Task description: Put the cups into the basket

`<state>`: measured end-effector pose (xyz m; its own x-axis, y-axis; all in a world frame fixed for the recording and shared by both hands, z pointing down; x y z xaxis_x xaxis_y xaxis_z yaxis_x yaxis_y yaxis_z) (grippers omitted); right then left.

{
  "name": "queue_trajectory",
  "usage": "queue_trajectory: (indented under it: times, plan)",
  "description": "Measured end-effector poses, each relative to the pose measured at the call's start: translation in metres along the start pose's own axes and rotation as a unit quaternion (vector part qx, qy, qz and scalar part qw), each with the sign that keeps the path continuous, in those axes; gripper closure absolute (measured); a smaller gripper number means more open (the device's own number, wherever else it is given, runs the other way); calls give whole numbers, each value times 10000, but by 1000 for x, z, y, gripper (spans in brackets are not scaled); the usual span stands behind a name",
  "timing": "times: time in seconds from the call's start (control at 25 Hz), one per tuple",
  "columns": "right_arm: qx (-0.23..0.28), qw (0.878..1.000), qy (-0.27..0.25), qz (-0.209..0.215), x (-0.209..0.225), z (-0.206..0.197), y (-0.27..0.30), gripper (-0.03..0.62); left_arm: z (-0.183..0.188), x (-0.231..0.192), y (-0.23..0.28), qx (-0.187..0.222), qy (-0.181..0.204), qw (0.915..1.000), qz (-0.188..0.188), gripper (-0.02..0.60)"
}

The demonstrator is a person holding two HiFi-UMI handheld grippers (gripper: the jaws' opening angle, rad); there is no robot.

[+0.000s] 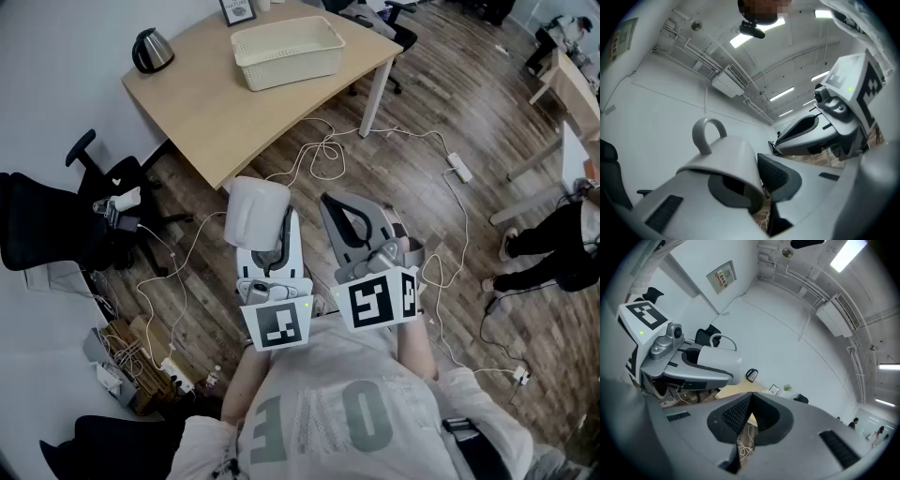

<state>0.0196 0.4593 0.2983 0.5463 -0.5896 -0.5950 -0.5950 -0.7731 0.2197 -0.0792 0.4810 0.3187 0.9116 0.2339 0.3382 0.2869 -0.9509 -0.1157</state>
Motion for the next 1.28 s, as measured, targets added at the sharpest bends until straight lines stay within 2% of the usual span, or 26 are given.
queue_trajectory:
  times: [0.4,0.72,0.84,1.08,1.28]
  plan:
    - [137,9999,-61,-10,-2,5,-3,595,2,-5,-4,35,-7,9999,102,518]
    - [234,9991,342,46,9,-7,-4,595,0,-5,-1,-143,89,9998,134,518]
    - [161,9993,341,61,12,-18,1,595,-4,-6,-2,-226,-24,9994,262,518]
    - [87,9989,400,221,11,-25,8,595,-15,-19,-3,-429,-680,9941,735,518]
    - [26,9988,461,168,19,-30,16,595,-16,-27,11,-380,-577,9950,728,518]
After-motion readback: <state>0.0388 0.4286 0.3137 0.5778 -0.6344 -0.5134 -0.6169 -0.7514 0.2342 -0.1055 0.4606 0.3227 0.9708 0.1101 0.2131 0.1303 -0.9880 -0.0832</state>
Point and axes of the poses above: the fingertips, and each gripper's own axes: y forward along the fingers, x to its right, z out of its top, the point moved 6 cm from there along -y, backward along the fingers, and after that the axes turned 1 degree about z, right-handed, at the moved point
